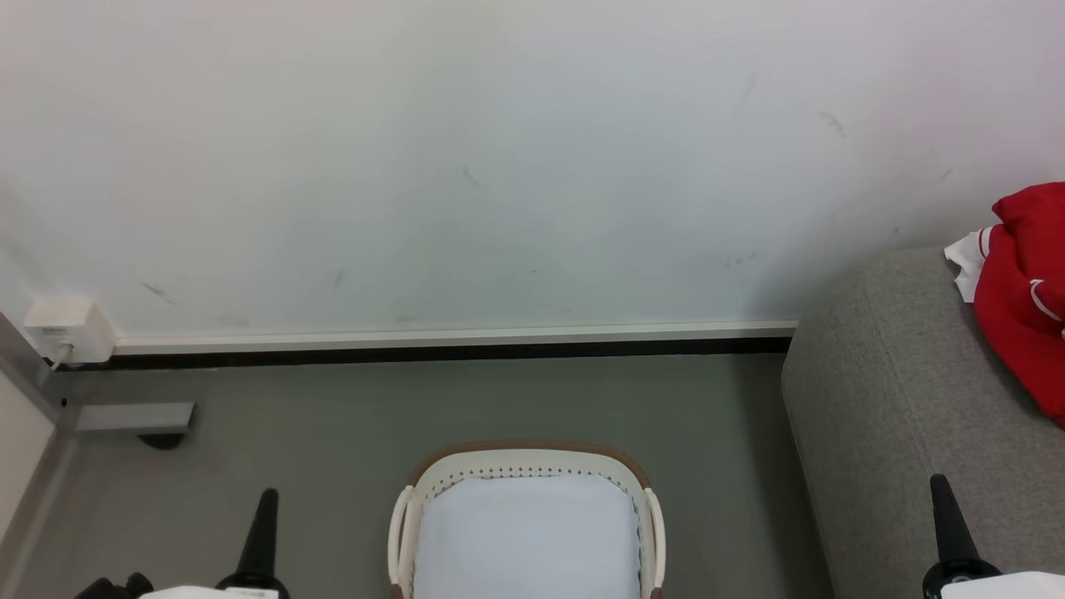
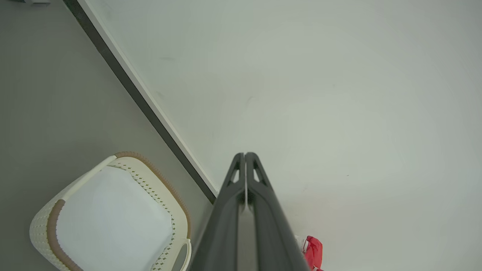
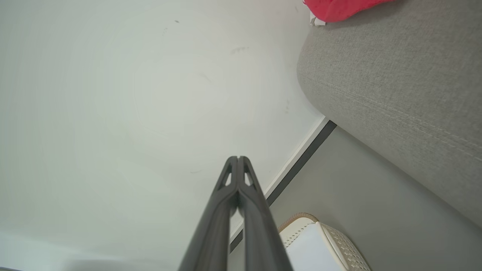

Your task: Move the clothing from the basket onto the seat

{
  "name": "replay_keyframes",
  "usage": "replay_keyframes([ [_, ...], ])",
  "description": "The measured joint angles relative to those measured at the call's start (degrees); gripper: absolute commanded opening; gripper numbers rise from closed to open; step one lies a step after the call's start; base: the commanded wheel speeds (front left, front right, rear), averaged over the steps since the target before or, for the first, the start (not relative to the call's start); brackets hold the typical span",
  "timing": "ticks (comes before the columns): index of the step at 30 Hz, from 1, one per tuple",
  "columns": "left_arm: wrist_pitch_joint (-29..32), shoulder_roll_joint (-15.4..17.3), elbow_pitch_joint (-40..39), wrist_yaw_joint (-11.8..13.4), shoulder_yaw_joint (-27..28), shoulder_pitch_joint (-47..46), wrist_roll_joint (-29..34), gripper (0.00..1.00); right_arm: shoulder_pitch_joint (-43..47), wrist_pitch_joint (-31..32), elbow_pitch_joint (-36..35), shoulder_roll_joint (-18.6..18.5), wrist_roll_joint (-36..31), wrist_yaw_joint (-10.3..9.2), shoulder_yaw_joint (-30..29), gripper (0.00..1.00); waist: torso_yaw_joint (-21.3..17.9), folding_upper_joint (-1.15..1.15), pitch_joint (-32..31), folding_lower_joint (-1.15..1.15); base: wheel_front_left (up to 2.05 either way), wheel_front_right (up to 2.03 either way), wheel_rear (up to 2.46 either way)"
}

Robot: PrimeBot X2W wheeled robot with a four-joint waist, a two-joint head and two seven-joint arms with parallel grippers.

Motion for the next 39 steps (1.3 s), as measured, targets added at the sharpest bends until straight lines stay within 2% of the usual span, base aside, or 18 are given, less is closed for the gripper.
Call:
replay_keyframes([
  [39,5.01,0.16,0.47,-1.55,1.38,-3.24,-19.41,0.00,-1.97,4.99,-1.27,-0.21,18.55,0.00,-1.94,0.00,0.75,0.00,0.28,0.00,0.00,0.00,0.00],
])
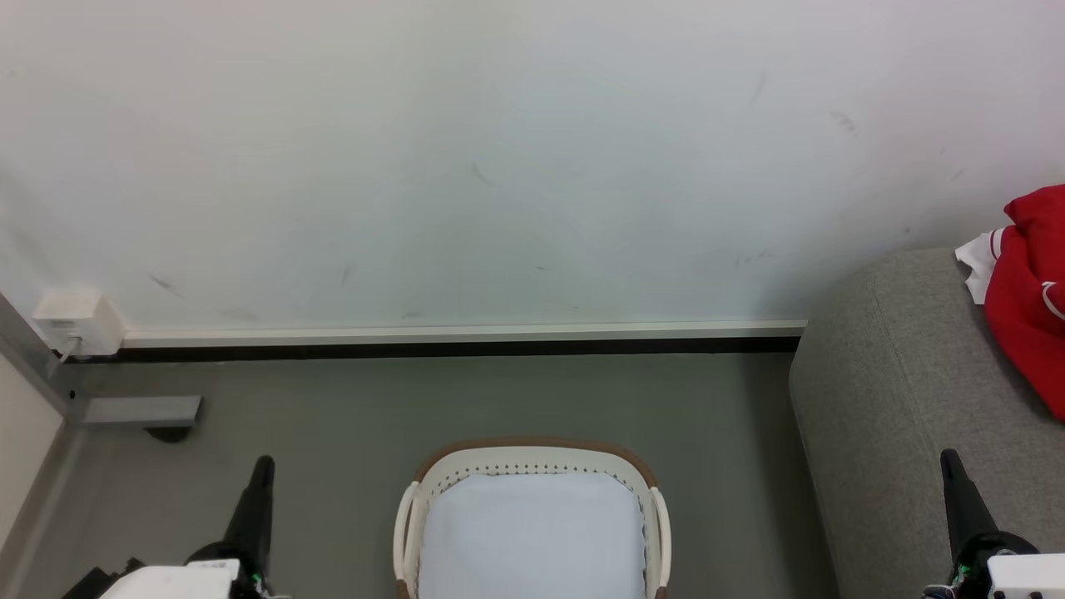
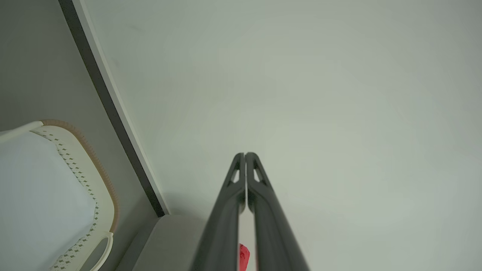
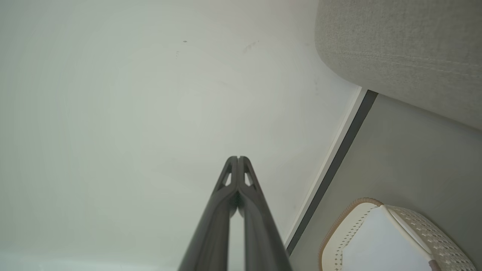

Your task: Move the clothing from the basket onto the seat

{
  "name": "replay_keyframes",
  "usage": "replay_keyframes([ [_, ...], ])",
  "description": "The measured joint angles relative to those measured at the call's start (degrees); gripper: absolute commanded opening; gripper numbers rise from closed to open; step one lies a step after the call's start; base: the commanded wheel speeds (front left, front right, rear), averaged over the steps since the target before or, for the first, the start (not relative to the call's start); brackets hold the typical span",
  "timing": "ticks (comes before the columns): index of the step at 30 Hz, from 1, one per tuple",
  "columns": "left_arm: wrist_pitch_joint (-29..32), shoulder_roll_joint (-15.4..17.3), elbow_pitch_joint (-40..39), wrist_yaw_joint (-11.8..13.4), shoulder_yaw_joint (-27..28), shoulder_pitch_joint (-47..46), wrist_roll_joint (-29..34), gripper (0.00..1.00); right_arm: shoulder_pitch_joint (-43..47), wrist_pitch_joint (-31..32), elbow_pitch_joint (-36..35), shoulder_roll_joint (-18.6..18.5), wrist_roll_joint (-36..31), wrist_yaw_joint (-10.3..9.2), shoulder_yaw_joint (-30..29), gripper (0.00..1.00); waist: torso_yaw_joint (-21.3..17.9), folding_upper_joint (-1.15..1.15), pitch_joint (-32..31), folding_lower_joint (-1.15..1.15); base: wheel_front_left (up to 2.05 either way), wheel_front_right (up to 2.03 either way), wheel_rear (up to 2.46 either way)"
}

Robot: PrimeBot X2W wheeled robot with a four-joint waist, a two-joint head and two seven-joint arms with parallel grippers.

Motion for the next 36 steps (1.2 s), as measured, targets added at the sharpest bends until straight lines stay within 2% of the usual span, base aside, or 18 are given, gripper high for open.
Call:
replay_keyframes([
  [16,1.48,0.08,0.14,-0.29,0.48,-1.11,-6.11,0.00,-0.51,1.54,-0.43,-0.07,6.05,0.00,-0.57,0.00,0.30,0.00,0.11,0.00,0.00,0.00,0.00],
  [36,1.51,0.08,0.15,-0.36,0.51,-1.12,-6.11,0.00,-0.53,1.56,-0.45,-0.07,6.10,0.00,-0.62,0.00,0.30,0.00,0.11,0.00,0.00,0.00,0.00],
])
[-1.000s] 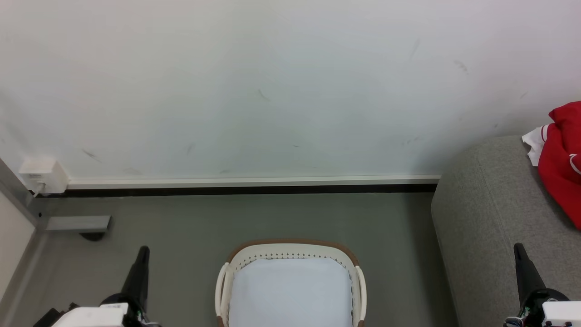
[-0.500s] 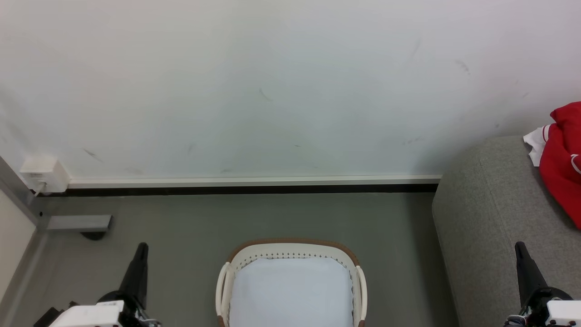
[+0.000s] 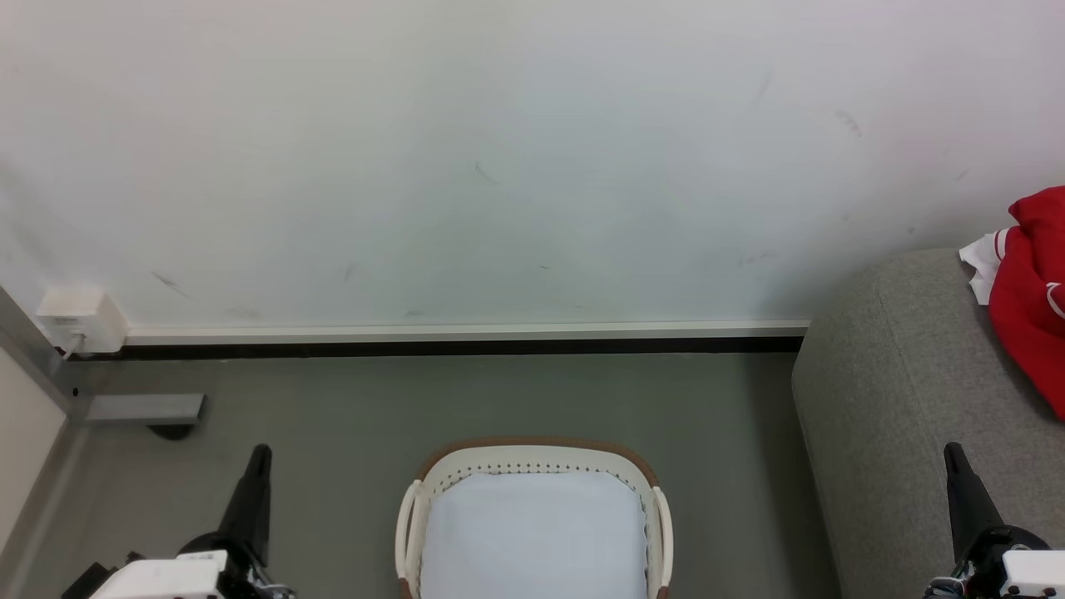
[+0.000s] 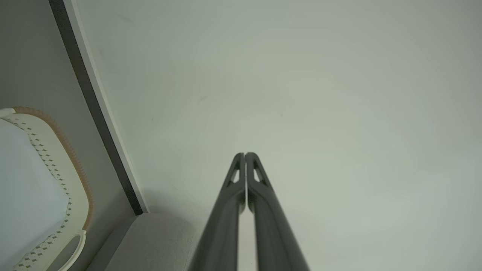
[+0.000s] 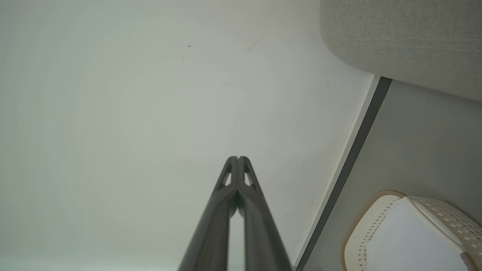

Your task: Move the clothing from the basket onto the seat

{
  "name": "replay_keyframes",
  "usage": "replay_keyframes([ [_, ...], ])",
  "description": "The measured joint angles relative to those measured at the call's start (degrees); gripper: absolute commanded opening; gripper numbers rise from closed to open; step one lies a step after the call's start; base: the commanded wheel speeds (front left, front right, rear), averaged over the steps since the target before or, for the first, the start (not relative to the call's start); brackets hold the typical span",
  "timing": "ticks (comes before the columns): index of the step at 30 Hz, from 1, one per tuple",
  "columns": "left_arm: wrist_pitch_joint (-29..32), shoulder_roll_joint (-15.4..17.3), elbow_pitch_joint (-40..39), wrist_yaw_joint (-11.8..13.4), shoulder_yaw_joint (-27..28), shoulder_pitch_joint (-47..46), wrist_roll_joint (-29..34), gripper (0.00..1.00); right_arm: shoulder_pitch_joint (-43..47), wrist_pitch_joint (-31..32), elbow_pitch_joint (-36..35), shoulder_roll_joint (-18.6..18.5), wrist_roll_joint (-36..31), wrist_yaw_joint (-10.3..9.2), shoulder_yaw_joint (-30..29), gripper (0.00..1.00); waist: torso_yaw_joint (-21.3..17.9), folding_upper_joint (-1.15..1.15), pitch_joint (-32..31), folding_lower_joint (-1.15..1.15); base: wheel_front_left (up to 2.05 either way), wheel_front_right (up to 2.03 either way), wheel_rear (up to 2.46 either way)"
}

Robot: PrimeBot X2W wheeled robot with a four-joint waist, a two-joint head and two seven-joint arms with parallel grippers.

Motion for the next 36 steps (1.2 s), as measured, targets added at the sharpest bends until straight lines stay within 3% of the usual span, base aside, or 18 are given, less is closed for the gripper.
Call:
replay_keyframes([
  [36,-0.01,0.01,0.00,0.00,0.00,0.00,-0.01,0.00,-0.01,0.01,0.00,0.00,0.00,0.00,-0.03,0.00,0.00,0.00,0.00,0.00,0.00,0.00,0.00],
])
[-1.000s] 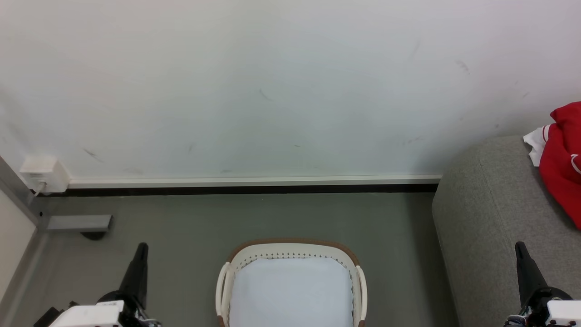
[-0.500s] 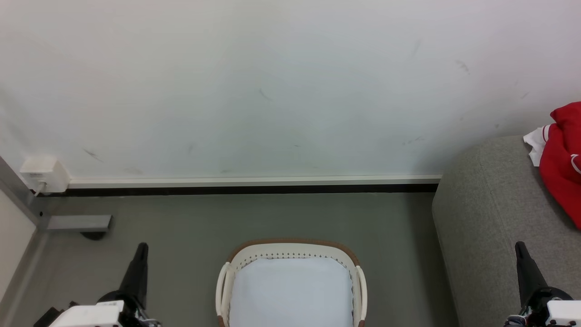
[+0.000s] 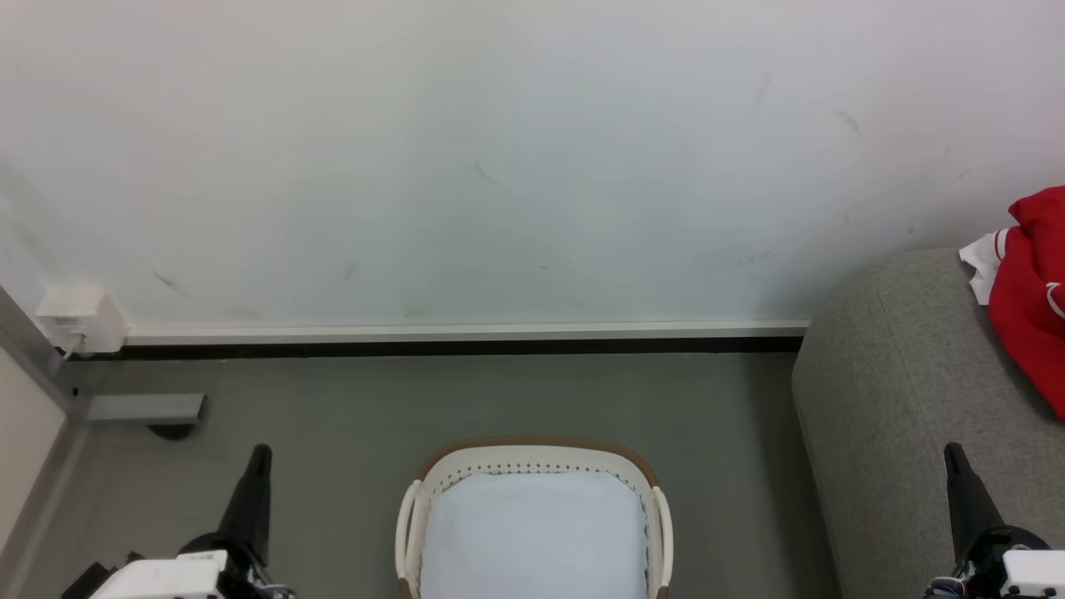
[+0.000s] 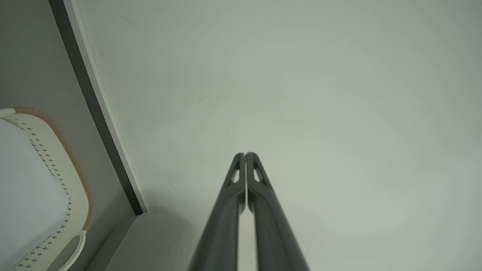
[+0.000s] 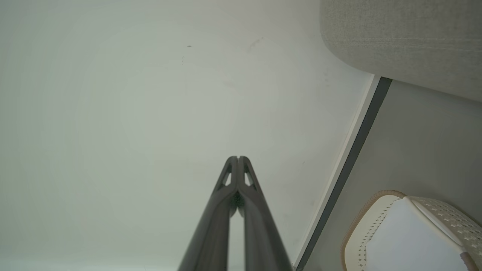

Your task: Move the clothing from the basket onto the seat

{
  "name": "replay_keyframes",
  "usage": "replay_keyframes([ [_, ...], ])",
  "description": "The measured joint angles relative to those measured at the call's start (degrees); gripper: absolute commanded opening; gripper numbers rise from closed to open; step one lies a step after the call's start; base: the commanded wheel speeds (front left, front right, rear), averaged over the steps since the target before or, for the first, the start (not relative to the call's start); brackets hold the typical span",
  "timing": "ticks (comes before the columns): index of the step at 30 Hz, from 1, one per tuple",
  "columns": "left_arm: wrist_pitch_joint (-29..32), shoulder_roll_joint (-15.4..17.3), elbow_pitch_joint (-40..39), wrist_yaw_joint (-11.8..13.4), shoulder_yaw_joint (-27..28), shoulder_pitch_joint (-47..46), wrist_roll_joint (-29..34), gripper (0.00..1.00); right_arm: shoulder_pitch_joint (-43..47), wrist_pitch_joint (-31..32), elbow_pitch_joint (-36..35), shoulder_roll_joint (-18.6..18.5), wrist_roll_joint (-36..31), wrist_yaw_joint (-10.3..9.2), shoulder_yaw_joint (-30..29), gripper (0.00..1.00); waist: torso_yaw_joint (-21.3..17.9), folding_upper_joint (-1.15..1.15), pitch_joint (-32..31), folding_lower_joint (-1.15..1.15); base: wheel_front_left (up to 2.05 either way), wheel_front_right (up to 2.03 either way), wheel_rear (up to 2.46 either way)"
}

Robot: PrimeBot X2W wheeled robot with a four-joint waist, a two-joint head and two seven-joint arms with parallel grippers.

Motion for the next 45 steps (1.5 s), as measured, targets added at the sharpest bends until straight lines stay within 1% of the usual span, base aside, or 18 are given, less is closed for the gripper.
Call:
replay_keyframes([
  [45,0.01,0.00,0.00,0.00,-0.01,-0.01,0.00,0.00,-0.01,0.01,-0.01,0.01,0.00,0.00,-0.02,0.00,0.00,0.00,0.00,0.00,0.00,0.00,0.00],
])
